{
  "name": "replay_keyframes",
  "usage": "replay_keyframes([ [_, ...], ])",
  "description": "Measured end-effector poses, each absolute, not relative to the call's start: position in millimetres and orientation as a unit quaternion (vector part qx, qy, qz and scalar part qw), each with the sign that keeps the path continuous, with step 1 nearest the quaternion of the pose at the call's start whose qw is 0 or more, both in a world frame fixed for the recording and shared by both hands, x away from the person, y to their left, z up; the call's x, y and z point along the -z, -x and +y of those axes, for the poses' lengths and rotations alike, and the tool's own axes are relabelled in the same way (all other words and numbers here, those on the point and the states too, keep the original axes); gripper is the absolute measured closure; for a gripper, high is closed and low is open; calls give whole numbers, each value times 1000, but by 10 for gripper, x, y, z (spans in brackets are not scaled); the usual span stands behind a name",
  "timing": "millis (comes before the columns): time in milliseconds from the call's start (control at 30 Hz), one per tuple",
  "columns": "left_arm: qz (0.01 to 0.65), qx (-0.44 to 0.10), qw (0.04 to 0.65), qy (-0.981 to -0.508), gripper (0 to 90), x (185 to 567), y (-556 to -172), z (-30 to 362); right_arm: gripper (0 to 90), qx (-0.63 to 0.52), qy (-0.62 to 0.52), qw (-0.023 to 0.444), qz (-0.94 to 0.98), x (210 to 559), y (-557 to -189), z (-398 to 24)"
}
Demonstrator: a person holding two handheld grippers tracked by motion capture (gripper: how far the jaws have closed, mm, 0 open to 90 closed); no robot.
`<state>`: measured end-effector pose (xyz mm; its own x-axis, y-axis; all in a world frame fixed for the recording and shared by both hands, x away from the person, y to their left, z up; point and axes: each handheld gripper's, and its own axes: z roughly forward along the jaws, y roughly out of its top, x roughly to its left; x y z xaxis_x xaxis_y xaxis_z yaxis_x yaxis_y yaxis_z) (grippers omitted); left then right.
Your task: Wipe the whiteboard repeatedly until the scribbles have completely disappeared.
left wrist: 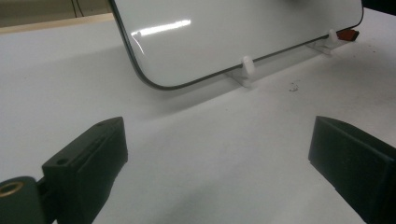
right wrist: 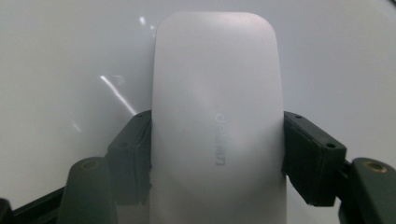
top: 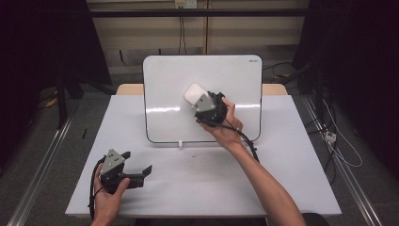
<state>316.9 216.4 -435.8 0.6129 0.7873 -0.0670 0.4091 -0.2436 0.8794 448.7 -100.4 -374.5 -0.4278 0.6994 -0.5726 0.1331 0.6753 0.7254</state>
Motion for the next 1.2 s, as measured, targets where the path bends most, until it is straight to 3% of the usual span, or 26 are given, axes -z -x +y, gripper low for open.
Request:
replay_keyframes([
  [300,393,-199,472,-764,45,4356,-3171,2163,314,-321,-335,469,752,3486,-4683,-1387],
  [1200,387,-201,468,-769,45,4361,-3177,2143,315,-285,-214,461,813,4144,-4134,-647],
])
